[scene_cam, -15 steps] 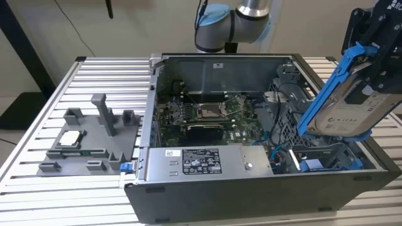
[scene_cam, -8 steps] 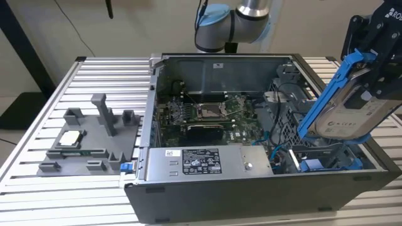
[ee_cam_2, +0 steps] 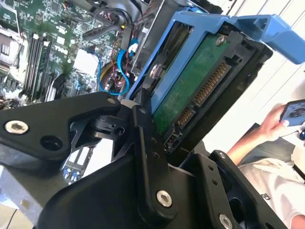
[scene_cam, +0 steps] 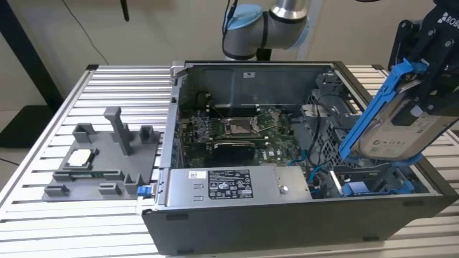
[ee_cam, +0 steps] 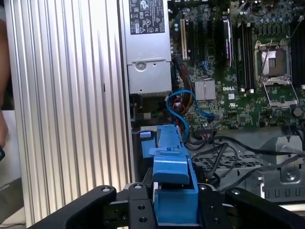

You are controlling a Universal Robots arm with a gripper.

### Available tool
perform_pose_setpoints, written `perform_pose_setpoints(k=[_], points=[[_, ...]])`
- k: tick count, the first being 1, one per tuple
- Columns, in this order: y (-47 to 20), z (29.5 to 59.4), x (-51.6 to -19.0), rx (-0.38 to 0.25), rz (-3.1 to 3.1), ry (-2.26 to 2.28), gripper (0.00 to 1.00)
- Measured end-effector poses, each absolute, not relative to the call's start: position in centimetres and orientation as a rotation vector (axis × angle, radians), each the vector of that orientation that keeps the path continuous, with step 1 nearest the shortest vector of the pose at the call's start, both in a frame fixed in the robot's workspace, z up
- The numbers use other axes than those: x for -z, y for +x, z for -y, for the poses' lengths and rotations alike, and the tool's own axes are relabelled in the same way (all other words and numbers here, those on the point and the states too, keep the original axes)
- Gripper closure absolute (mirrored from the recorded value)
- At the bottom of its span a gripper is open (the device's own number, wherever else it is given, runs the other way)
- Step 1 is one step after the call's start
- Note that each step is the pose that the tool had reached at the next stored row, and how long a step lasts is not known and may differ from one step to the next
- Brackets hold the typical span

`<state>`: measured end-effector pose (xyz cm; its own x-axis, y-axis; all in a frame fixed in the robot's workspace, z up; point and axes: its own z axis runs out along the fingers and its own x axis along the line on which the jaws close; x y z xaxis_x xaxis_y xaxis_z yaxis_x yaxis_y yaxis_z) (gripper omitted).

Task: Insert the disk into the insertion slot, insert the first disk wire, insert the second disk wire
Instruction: 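Insert the disk into the insertion slot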

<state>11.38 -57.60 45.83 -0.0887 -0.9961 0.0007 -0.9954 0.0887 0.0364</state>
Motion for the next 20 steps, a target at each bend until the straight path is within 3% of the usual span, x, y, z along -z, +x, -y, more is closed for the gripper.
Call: perform_pose_setpoints(k=[20], points=[[11.6,57.6,-43.4,0.007,2.275,2.172,0.67]])
